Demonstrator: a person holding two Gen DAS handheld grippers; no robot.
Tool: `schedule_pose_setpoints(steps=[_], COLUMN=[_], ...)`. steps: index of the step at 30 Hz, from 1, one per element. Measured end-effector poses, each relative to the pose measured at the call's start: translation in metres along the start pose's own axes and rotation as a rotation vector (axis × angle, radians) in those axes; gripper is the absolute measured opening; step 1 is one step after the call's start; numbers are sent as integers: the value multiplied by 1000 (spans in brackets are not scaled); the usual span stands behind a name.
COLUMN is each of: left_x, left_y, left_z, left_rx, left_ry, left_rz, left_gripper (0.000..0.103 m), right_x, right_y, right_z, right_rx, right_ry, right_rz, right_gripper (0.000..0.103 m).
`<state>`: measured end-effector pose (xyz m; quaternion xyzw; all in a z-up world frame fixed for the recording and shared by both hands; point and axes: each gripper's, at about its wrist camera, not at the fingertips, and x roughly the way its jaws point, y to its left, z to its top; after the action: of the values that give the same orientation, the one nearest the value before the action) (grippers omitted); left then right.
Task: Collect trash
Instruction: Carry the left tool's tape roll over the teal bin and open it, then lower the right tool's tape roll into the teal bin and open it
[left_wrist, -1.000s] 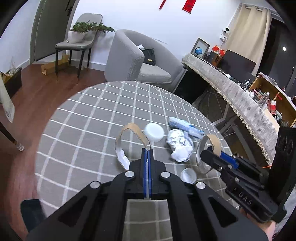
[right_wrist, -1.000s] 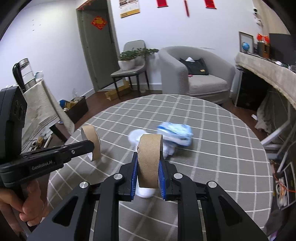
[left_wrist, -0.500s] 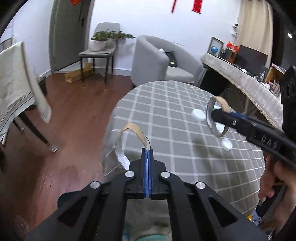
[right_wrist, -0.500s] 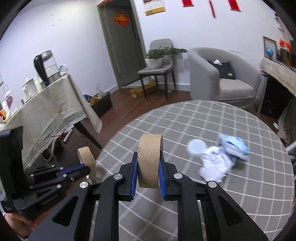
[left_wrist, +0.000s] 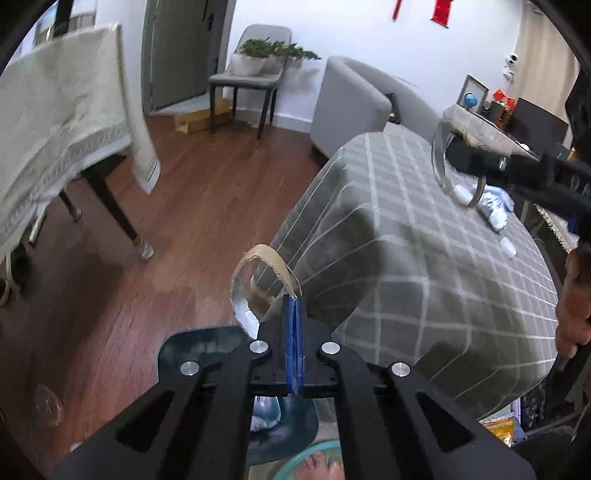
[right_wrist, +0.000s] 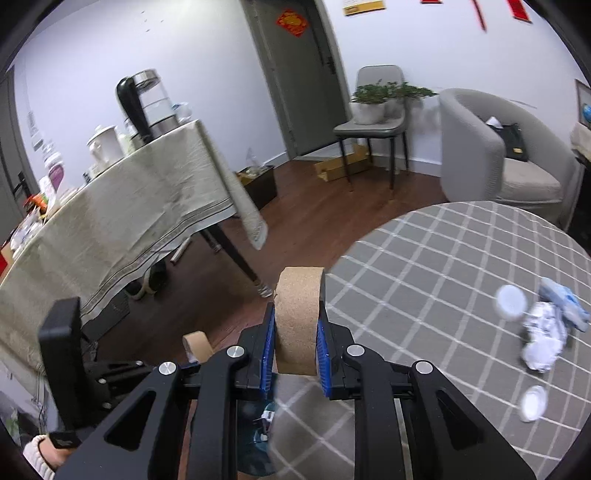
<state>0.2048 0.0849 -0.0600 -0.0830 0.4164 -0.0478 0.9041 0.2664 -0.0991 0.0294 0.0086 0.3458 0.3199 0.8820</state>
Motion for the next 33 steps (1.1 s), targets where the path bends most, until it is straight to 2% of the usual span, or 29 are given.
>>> schedule_pose_setpoints(steps=[11,20,21,23,24,25,30,33], left_x=[42,83,85,88,88,88,76,66], left_y=[48,89,95,105,108,111,119,124], left_z=[-45,-82,-86,-90,-89,-90,-91,-86], left_rx=[-58,-128,-142,-162,-167,-171,-165,-162], left_ry=[173,393,404,420,422,423,399,359], left_rz=[26,41,36,37,43,49,71,75], left_gripper=[2,3,5,16,31,40,44,52], right_x=[41,78,81,88,91,94,109,120], right_y=[51,86,89,94,96,97,104,109], right_z=[-1,-15,-16,-18,-19,-20,-26,-32], right_rx=[-50,-86,-91,-96,-96,-95,-94,-103], right_ry=[81,174,181,199,206,214,249,279], right_rz=[53,75,75,75,76,77,78,73], right_gripper=[20,20,20,20,20,20,20,20])
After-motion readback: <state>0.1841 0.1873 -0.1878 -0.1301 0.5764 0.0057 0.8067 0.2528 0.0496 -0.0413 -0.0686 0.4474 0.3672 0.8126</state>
